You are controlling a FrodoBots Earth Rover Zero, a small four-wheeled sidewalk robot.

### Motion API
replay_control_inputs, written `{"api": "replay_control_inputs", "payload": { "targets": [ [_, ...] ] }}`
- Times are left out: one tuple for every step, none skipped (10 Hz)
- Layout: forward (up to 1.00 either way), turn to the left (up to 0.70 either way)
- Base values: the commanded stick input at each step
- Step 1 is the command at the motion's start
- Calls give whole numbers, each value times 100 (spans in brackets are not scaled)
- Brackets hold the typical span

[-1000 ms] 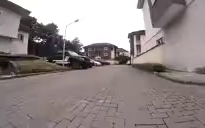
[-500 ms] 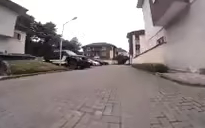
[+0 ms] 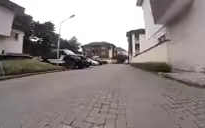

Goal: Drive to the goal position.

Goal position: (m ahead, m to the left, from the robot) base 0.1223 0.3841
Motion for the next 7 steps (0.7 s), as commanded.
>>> {"api": "replay_control_inputs", "payload": {
  "targets": [
    [70,0],
    [70,0],
    [70,0],
    [70,0],
    [70,0],
    [70,-1],
    [70,-2]
  ]
}}
